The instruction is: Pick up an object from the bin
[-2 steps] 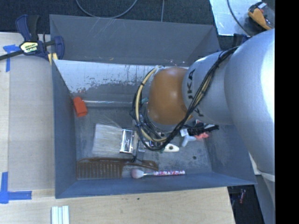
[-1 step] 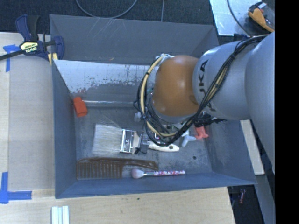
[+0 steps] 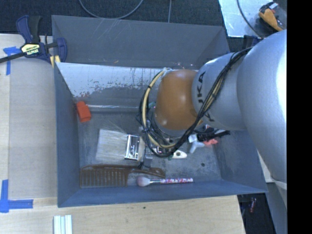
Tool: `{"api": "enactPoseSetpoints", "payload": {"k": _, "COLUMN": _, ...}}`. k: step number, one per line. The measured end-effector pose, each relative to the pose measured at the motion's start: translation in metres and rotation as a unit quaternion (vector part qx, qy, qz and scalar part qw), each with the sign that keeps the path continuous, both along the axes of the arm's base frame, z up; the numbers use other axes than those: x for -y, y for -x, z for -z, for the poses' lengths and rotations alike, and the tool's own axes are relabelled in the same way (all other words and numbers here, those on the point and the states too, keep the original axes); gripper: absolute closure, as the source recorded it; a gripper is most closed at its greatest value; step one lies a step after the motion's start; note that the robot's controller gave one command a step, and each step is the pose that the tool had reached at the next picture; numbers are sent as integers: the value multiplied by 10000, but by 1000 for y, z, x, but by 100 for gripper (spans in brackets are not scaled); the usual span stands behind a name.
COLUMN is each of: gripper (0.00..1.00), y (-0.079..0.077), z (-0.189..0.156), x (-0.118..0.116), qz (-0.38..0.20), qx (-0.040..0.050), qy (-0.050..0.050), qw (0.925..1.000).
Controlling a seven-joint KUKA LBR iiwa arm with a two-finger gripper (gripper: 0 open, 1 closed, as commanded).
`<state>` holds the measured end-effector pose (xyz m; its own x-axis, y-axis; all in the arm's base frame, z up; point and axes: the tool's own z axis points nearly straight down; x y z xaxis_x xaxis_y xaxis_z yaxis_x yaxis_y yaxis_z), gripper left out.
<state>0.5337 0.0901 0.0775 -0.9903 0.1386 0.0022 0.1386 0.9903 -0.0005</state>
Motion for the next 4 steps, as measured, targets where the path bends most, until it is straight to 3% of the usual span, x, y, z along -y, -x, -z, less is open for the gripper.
{"api": "enactPoseSetpoints", "payload": {"k": 1, "gripper": 0, "y": 4, "z": 7, "x": -6, "qz": 1421, "qx": 106, "qy": -25, "qw": 9898}}
{"api": "enactPoseSetpoints", "payload": {"k": 2, "gripper": 100, "y": 0, "z": 1, "x": 1, "qz": 114, "qx": 19, "qy": 0, "qw": 9999}}
{"api": "enactPoseSetpoints", "payload": {"k": 3, "gripper": 100, "y": 0, "z": 0, "x": 1, "qz": 116, "qx": 18, "qy": 0, "qw": 9999}}
{"api": "enactPoseSetpoints", "payload": {"k": 4, "gripper": 100, "y": 3, "z": -27, "x": 1, "qz": 118, "qx": -45, "qy": 7, "qw": 9999}}
